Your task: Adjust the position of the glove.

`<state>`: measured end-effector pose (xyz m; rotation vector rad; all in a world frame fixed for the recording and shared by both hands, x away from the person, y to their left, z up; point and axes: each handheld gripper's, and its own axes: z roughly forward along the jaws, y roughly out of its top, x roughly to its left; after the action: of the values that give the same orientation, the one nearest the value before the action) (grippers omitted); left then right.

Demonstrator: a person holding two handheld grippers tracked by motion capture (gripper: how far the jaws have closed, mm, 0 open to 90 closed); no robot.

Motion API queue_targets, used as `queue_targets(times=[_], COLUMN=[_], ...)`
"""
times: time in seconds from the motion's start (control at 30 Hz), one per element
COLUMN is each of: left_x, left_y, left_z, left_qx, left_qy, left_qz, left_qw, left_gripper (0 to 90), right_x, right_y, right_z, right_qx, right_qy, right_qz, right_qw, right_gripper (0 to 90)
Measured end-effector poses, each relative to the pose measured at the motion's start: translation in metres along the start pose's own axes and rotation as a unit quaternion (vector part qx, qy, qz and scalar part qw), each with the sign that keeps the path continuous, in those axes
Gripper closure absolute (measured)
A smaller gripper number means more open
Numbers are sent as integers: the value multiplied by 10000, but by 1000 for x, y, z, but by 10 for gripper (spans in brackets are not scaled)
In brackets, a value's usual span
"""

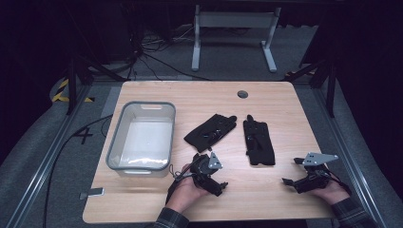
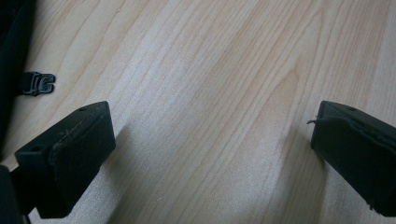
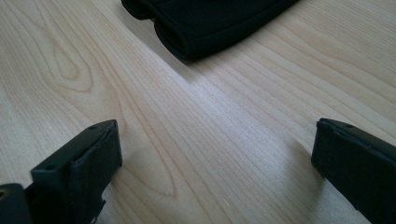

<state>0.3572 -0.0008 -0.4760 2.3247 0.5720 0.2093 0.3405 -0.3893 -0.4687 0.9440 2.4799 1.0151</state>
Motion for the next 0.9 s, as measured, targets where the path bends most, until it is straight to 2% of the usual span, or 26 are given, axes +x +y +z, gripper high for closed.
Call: queue_targets(times=[0.23, 0.43, 0.63, 0.67, 0.7, 0.73, 0.77, 0.8, 0.9], left_x=[0, -1, -2, -2, -3, -3, -3, -3, -3], left_y=[0, 0, -1, -1, -1, -1, -1, -1, 0], left_z=[0, 0, 0, 0, 0, 0, 0, 0, 0], left_qx=[-1, -10, -11, -11, -9, -9, -9, -9, -15], left_qy=[4, 34, 45, 45, 45, 45, 44, 44, 49], left_qz=[-3, -52, -68, -68, -73, -73, -72, -72, -64], left_qw=[10000, 10000, 10000, 10000, 10000, 10000, 10000, 10000, 10000], left_gripper=[1, 0, 0, 0, 0, 0, 0, 0, 0], right_x=[0, 1, 2, 2, 2, 2, 2, 2, 0], right_y=[1, 8, 19, 19, 24, 24, 29, 29, 35], right_z=[0, -5, -9, -9, -8, -8, -7, -7, -6], right_qx=[17, 17, -234, -234, -232, -232, -175, -175, -155], right_qy=[60, 93, 219, 219, 239, 239, 207, 207, 220], right_qz=[-50, -118, -96, -96, -91, -91, -136, -136, -108], right_qw=[10000, 9999, 9994, 9994, 9994, 9994, 9995, 9995, 9996], right_gripper=[43, 221, 426, 426, 511, 511, 604, 604, 714])
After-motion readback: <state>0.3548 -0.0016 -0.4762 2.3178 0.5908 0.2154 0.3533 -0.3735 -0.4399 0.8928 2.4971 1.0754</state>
